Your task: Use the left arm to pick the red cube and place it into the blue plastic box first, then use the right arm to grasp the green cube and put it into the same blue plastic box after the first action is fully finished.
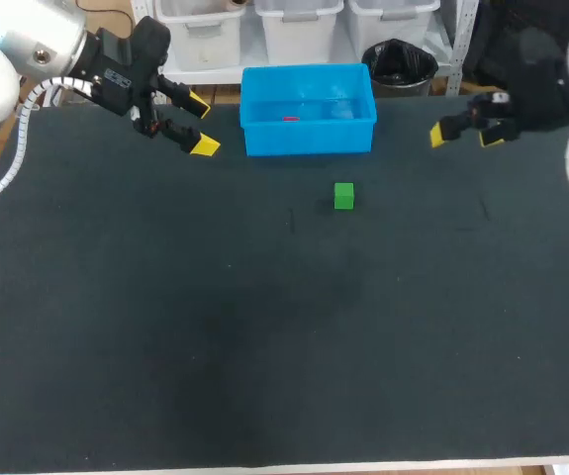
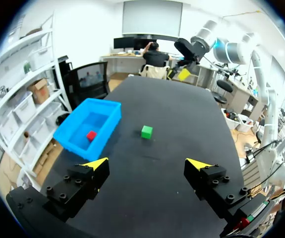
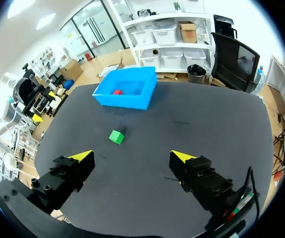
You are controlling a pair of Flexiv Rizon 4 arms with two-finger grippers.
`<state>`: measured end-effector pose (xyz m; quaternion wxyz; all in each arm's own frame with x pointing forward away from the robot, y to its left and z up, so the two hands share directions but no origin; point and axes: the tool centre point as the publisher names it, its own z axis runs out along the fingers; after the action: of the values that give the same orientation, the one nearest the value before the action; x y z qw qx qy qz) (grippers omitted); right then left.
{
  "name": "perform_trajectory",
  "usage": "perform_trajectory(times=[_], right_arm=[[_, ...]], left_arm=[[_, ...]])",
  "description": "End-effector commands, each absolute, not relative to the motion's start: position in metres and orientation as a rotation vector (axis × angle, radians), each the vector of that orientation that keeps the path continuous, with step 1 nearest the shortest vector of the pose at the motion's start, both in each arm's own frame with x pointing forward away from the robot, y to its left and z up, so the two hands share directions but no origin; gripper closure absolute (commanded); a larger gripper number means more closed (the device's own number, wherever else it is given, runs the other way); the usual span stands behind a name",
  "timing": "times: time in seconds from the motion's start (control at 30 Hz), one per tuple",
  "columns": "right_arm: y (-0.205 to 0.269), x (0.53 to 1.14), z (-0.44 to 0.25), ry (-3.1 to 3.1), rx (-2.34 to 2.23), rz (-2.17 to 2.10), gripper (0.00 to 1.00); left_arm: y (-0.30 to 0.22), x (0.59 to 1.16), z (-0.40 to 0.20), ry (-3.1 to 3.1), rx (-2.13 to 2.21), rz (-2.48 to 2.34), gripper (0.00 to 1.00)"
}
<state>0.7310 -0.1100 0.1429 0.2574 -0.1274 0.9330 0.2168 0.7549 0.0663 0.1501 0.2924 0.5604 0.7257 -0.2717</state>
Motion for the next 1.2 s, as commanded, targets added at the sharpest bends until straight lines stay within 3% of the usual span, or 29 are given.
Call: perform_trajectory(times=[0.03, 0.63, 1.2], right_arm=[[-0.089, 0.748, 0.141, 2.595, -0.320, 0.493, 0.00], [-0.008, 0.785, 0.142, 2.844, -0.346, 0.277, 0.00], [-0.007, 0.786, 0.142, 2.839, -0.345, 0.295, 0.00]], left_arm=[[0.067, 0.755, 0.149, 1.929, 1.494, -0.724, 0.00], [0.067, 0.755, 0.149, 1.929, 1.494, -0.724, 0.00], [0.067, 0.755, 0.149, 1.929, 1.494, -0.724, 0.00]])
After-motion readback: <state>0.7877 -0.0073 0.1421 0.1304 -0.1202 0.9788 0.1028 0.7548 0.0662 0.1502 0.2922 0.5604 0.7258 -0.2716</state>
